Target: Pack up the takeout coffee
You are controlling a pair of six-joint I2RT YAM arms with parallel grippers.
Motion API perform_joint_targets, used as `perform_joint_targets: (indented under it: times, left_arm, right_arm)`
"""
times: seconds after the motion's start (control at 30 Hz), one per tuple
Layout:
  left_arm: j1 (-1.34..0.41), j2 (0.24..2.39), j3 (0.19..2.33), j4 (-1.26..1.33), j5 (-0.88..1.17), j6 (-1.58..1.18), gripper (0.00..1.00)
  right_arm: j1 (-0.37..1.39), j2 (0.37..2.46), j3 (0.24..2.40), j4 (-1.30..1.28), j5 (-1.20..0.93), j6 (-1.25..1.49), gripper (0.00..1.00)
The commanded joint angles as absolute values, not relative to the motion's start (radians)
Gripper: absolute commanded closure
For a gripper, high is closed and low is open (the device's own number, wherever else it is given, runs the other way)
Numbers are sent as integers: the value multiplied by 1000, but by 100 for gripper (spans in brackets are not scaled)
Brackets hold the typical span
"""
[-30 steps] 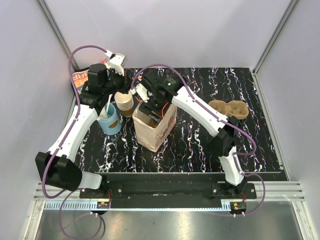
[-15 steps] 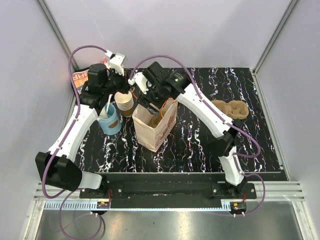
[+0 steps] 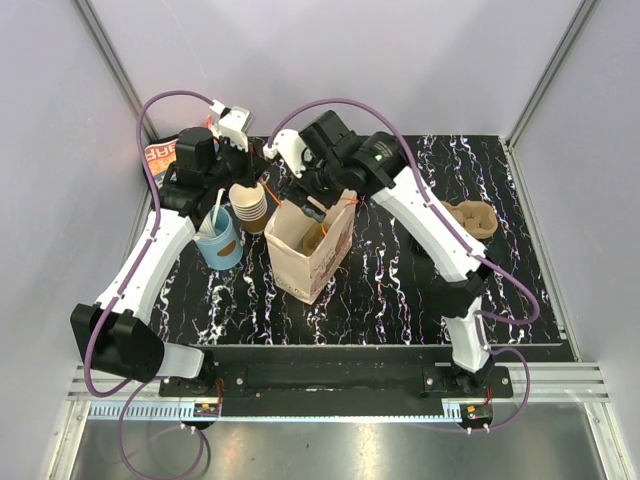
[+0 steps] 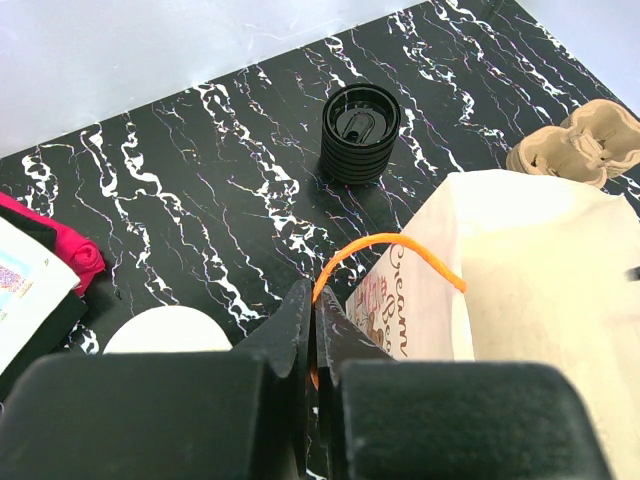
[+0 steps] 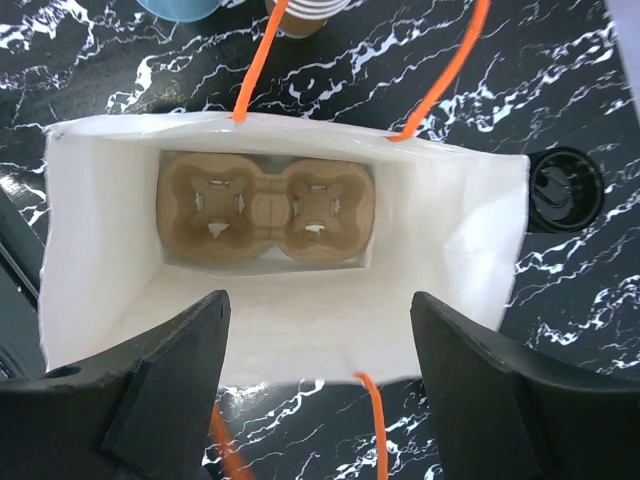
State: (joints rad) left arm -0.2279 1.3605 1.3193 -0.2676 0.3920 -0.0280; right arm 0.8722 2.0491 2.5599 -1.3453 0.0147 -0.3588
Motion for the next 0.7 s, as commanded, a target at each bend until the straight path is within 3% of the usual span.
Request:
perform_joint_targets:
  times: [0.0,0.67]
  left_arm:
    - [-229,1327,1330,-207,385,-37,100]
    - [-227,1321,1331,-206,390,-40,100]
  right_arm:
    - [867,1944,2588,-1355,21,-397,21]
    - [867,1780,2491,-1315,-34,-468,21]
